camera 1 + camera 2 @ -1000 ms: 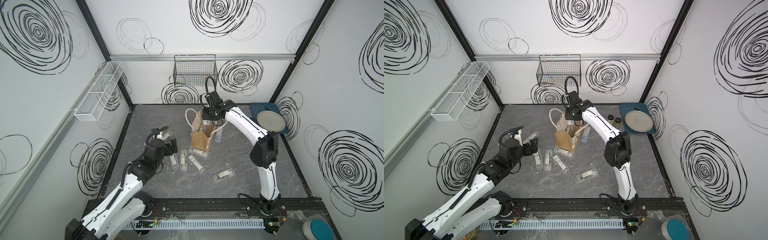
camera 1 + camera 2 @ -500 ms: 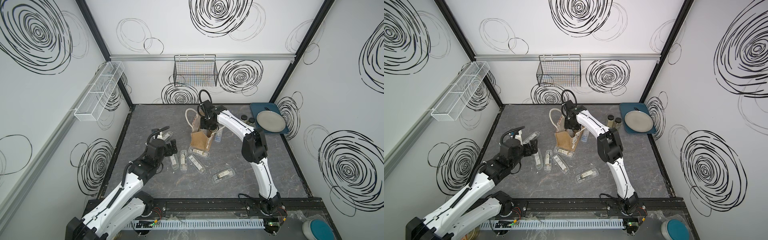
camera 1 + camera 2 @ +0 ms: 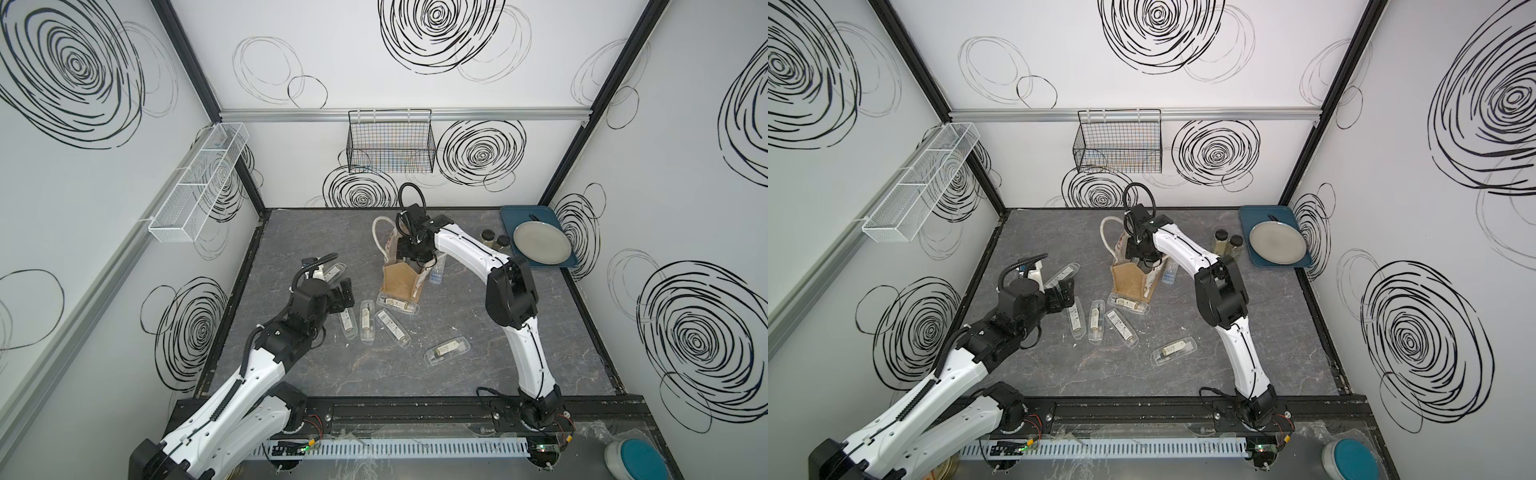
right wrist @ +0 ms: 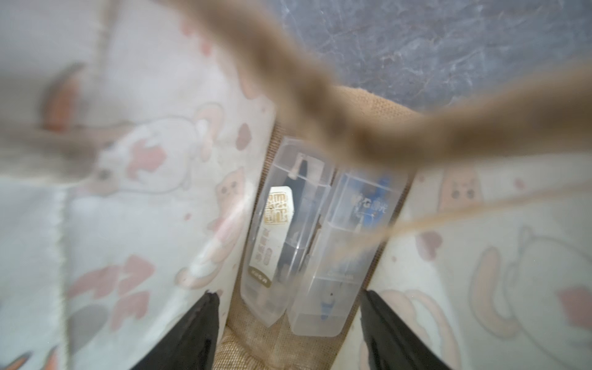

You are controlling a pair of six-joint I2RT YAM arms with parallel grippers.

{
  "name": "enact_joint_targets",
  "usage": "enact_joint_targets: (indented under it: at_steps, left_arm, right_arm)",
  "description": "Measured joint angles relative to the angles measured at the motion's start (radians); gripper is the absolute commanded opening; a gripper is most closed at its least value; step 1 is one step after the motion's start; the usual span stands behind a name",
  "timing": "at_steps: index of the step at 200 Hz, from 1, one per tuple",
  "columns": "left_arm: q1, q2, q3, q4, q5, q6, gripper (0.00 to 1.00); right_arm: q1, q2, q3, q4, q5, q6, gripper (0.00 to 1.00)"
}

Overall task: Put the compass set into the canvas bag
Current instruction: Place the compass set in the canvas bag, then move the compass set to the center of the board.

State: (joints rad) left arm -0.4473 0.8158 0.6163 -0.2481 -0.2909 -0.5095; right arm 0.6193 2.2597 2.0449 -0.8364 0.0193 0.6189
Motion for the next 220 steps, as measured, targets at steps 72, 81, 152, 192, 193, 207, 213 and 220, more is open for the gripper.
enact_joint_targets:
  at_steps: [72,81,152,192,193,207,213,220]
  left_arm:
    - [-0.017,0.0,0.0,-0.013,-0.002,0.0,0.99]
    - [-0.021,0.0,0.0,-0.013,-0.002,0.0,0.99]
    - [-0.032,-0.004,0.0,-0.013,-0.005,0.0,0.99]
    - [-0.035,0.001,0.0,-0.012,-0.005,0.0,0.99]
    - [-0.036,0.001,0.0,-0.011,-0.005,0.0,0.99]
    - [-0.04,0.01,0.0,-0.011,-0.005,0.0,0.99]
    - [-0.042,0.015,0.0,-0.011,-0.005,0.0,0.99]
    - [-0.044,0.02,0.0,-0.011,-0.005,0.0,0.99]
  right_arm:
    - [0.005,-0.224,0.035,-0.057,0.039,-0.105,0.81]
    - [0.004,-0.261,0.035,-0.061,0.045,-0.12,0.81]
    - [-0.127,-0.635,-0.342,-0.034,0.133,-0.179,0.81]
    - [-0.331,-0.887,-0.787,0.1,0.097,-0.18,0.77]
    - [-0.334,-0.89,-0.792,0.101,0.096,-0.18,0.77]
    - [-0.37,-0.931,-0.876,0.138,0.079,-0.184,0.77]
    - [-0.376,-0.934,-0.897,0.149,0.072,-0.188,0.77]
    - [-0.379,-0.93,-0.916,0.166,0.061,-0.192,0.77]
